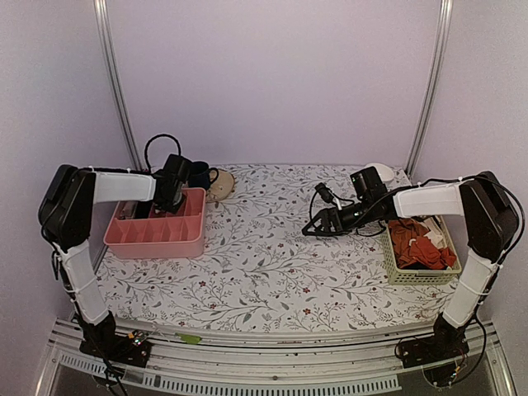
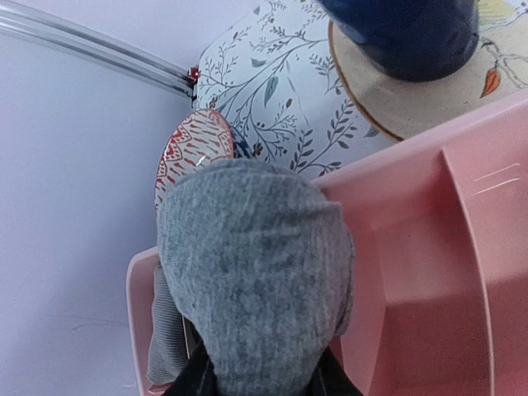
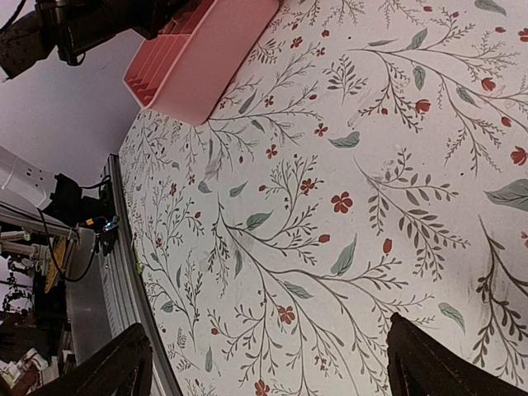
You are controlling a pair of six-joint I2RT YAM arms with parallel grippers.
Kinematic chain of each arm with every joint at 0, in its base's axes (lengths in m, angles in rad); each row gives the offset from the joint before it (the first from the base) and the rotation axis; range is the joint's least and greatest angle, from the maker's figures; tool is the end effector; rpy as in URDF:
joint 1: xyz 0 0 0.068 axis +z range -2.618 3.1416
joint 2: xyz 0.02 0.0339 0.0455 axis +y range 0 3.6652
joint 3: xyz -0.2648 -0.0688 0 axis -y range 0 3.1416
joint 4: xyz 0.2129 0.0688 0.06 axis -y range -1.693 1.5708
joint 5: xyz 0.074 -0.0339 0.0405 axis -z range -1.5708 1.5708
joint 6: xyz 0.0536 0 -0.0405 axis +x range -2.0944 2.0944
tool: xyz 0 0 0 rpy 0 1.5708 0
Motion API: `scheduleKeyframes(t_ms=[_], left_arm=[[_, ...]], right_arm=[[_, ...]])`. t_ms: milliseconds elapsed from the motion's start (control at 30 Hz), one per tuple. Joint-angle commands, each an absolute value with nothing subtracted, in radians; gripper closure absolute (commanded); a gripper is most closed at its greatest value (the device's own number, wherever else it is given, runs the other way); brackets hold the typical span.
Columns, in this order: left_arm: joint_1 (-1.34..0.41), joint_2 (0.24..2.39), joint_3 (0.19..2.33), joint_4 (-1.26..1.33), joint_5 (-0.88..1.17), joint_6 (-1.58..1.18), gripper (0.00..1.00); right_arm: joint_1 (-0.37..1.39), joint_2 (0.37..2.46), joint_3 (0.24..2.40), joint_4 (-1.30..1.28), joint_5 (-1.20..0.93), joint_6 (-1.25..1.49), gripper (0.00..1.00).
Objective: Roll the underwear
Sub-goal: Place the underwear in the storage box.
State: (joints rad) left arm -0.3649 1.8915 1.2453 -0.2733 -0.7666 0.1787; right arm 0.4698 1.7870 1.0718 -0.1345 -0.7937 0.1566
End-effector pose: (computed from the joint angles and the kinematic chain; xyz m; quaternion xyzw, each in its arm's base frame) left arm 0.3662 -0.1001 0.1949 0.1206 0.8786 0.3252 0.3284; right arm 0.2953 0.1928 0.1940 -0.2693 0.8312 0.4443 0.1981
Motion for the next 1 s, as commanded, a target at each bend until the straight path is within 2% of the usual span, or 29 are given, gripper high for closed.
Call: scheduleKeyframes(t_ms=[0,467,700,967], left_arm=[[-0.385,1.912,1.289,-0.309,-0.708,0.155,1.00],[-0.219,1.859,1.225,-0.323,-0.271,-0.035,1.00],[-0.146,1.846,1.189,-0.310,-0.155,-0.090,1.00],[-0.102,1.857,1.143,-0.290,-0.117,-0.128,1.00]], right_arm=[[0.463,1.791,1.060,-0.133,-0.798,0.139,0.01],[0.462,1.792,1.050,-0.135,-0.801,0.129,0.01],[0.462,1.790,1.049,-0.141,-0.799,0.122,0.01],[0.460,1.789,1.045,-0.144,-0.799,0.120,0.01]])
